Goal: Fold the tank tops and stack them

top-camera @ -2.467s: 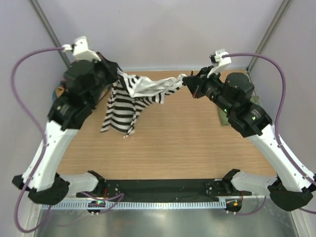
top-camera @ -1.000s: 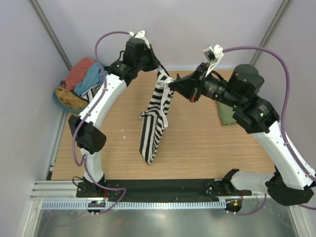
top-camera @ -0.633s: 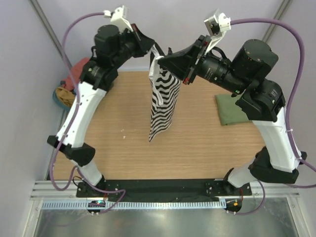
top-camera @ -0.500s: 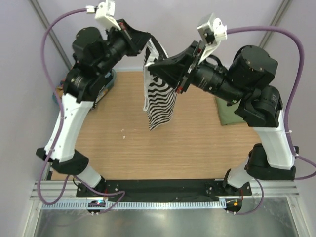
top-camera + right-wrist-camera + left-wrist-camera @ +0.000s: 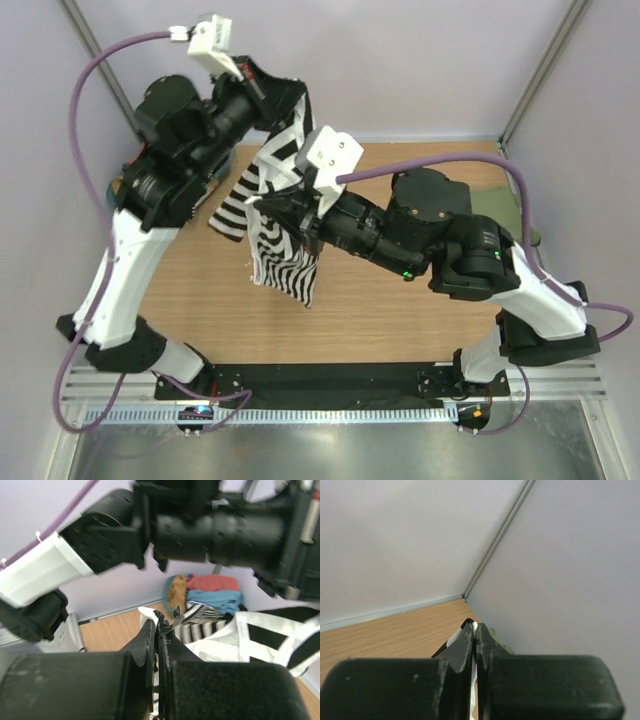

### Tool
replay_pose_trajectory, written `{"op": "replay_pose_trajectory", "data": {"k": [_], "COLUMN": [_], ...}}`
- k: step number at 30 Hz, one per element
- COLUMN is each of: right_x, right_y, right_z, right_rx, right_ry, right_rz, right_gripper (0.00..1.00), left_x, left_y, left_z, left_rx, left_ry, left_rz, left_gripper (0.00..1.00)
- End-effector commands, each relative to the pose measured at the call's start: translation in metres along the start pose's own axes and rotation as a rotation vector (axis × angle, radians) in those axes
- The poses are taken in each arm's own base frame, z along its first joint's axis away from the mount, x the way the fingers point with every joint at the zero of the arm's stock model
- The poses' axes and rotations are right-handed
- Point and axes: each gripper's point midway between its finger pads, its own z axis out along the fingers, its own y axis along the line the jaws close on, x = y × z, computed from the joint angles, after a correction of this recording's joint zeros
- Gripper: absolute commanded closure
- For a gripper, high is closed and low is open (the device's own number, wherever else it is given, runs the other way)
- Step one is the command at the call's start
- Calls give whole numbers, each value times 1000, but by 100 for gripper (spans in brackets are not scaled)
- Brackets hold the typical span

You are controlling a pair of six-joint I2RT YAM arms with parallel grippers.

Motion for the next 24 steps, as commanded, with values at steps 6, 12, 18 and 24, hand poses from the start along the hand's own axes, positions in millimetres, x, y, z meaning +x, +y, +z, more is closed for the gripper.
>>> {"op": "replay_pose_trajectory", "data": {"k": [6,12,18,24], "right_x": [-8,77,110,170], "right_y": [-94,-189,-228,-285], "right_z": [29,57,32,-4], "right_rx": [315,454,519,698], "right_ry": [-51,81,53,118], "right_rz": [-19,110,246,368], "right_gripper": [99,99,99,99], "left_x": [106,230,267,248], "left_y": [71,111,158,208], "left_z": [133,184,177,135], "left_rx": [67,72,-41,-260], "left_ry": [264,459,520,529], "left_rz": [-206,-313,-281,-187], "left_gripper": [100,100,26,0]}}
